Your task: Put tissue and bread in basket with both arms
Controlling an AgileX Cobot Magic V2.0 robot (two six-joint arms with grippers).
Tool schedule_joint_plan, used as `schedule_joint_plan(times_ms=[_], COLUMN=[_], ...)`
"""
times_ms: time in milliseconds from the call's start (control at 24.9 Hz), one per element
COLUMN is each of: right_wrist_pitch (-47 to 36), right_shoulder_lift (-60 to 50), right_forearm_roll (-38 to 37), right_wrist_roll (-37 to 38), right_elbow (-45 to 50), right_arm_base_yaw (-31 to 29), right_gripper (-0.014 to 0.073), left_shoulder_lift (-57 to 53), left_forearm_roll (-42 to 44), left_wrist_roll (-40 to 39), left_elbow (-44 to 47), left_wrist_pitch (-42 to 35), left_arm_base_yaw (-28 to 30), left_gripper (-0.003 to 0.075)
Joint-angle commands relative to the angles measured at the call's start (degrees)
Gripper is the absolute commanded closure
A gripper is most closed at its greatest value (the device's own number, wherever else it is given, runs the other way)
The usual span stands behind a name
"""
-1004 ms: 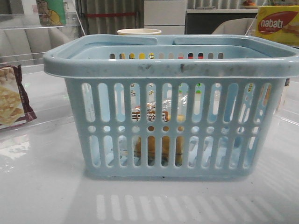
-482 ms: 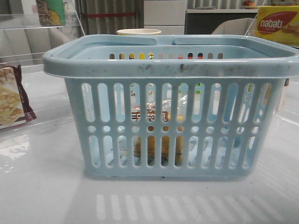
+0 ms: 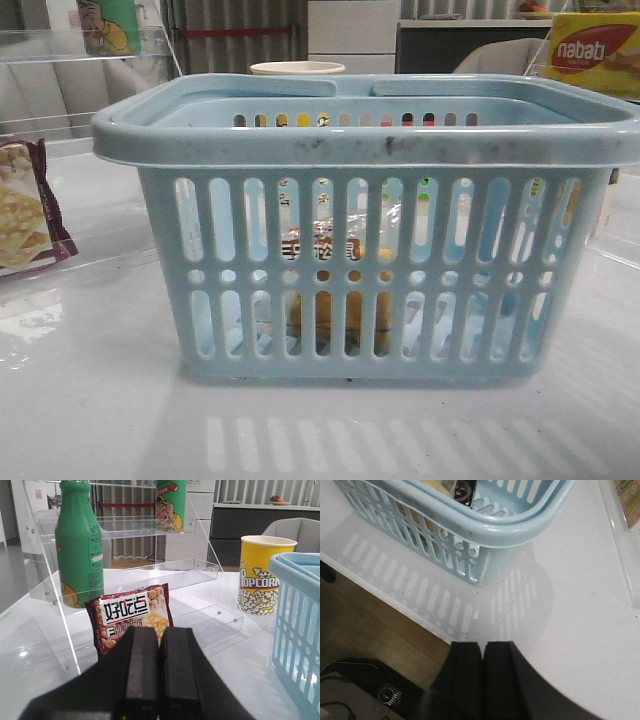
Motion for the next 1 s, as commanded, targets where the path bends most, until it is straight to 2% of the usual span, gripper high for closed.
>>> schedule_joint_plan(times_ms=[0, 201, 964], right_wrist_pitch=[-3.3, -3.3, -3.3], right_shoulder_lift=[0.1, 0.1, 0.1], right_forearm_roll=[-0.9, -0.9, -0.9], right_wrist_roll=[0.0, 0.0, 0.0], right_elbow=[-1.4, -1.4, -1.4], right_arm_base_yaw=[0.0, 0.0, 0.0], right_gripper=[0.0537, 0.0537, 0.0537], left_shoulder_lift=[-1.1, -1.1, -1.1], left_forearm_roll=[0.0, -5.9, -5.9], left_wrist_roll=[0.6, 9.3, 9.4], left_elbow=[0.0, 0.0, 0.0], left_wrist_pitch=[-5.8, -6.9, -7.0], left_arm_base_yaw=[-0.3, -0.3, -0.3], left_gripper=[0.0629, 0.0629, 0.0629])
